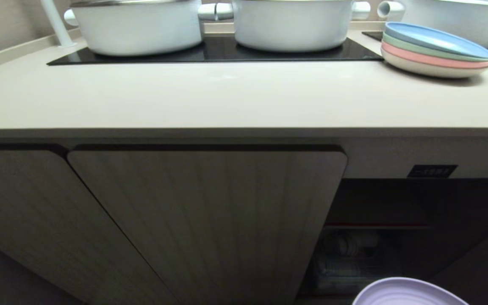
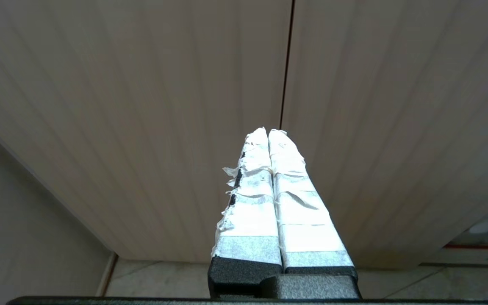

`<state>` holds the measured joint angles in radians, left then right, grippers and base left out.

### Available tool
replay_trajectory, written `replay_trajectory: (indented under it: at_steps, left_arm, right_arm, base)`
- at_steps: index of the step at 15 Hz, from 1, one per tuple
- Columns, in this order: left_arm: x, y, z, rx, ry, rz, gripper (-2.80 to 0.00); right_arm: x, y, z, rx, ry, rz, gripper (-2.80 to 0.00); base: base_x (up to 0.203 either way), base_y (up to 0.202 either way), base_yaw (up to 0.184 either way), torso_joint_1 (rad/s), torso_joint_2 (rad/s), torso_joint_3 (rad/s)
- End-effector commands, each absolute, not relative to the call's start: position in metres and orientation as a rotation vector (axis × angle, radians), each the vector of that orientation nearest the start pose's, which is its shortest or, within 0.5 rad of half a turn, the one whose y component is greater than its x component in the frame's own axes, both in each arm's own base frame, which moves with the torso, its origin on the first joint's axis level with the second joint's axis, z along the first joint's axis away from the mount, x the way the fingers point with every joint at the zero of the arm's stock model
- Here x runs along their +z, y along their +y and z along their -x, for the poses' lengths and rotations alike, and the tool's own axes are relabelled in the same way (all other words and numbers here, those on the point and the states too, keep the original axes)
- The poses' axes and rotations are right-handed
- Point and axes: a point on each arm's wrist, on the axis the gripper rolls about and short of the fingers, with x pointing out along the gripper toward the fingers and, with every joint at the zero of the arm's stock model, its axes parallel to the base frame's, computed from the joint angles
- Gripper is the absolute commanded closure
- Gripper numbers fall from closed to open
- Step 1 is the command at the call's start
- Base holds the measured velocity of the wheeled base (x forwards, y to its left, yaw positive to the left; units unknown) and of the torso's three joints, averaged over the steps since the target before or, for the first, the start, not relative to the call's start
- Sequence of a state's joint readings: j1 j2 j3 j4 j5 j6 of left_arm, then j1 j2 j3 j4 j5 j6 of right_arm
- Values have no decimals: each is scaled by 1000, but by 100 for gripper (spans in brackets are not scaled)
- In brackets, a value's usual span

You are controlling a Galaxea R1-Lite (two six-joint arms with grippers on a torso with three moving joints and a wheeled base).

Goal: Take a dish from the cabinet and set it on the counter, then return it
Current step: Put it back into the cabinet

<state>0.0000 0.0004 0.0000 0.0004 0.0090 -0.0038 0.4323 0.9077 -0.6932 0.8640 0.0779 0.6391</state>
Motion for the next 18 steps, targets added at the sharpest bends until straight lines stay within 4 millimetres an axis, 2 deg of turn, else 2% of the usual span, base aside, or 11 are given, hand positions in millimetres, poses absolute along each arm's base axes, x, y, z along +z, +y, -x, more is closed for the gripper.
replay_trajectory:
  at_steps: [1, 10, 18]
  left_arm:
    - [75, 0, 23, 9, 0, 5, 0]
    - [75, 0, 23, 9, 0, 5, 0]
    - [75, 0, 23, 9, 0, 5, 0]
  right_arm:
    - [182, 23, -45, 96, 1173, -375, 0]
    - [182, 23, -45, 94, 1177, -373, 0]
    - [181, 23, -45, 94, 1180, -373, 0]
  base:
    - [0, 0, 0, -173, 482, 292]
    - [0, 0, 0, -137, 441, 293]
    - [0, 0, 0, -9, 39, 30]
